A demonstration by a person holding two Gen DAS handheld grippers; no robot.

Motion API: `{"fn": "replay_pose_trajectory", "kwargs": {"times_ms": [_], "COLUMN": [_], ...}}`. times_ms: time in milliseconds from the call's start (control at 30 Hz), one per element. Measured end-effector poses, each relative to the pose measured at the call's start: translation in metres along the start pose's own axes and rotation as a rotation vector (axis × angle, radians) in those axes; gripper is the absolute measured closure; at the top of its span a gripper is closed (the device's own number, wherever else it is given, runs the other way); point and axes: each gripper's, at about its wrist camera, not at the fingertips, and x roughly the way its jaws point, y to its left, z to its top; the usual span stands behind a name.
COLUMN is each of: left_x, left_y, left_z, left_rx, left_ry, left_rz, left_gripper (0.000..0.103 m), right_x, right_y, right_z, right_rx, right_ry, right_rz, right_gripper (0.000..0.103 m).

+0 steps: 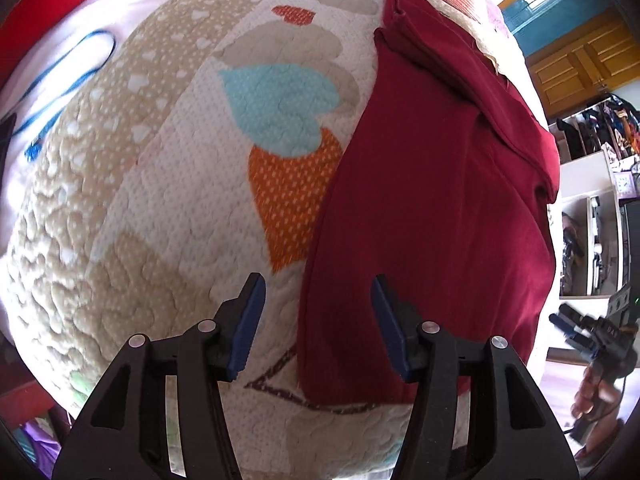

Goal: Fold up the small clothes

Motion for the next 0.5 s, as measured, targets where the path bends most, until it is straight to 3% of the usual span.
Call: {"fn": "replay_pose_trajectory", "kwargs": {"times_ms": [167, 500], "left_x": [0.003, 0.016], "left_y": [0.012, 0.0], "left_z": [-0.017, -0.029], "left_rx": [-0.009, 0.011], "left_ry": [0.035, 0.059], "left_rz": [-0.007, -0.031], "left_gripper": [0.046, 0.046], "right_x": [0.011, 0.032], "right_y": [-0.02, -0.017], "right_z": [-0.032, -0.039], "right_rx": [0.046, 0.007], "right_ry": [0.051, 0.108], "right_rz": [0.04, 0.128], "right_gripper": [0.057, 0.056]}}
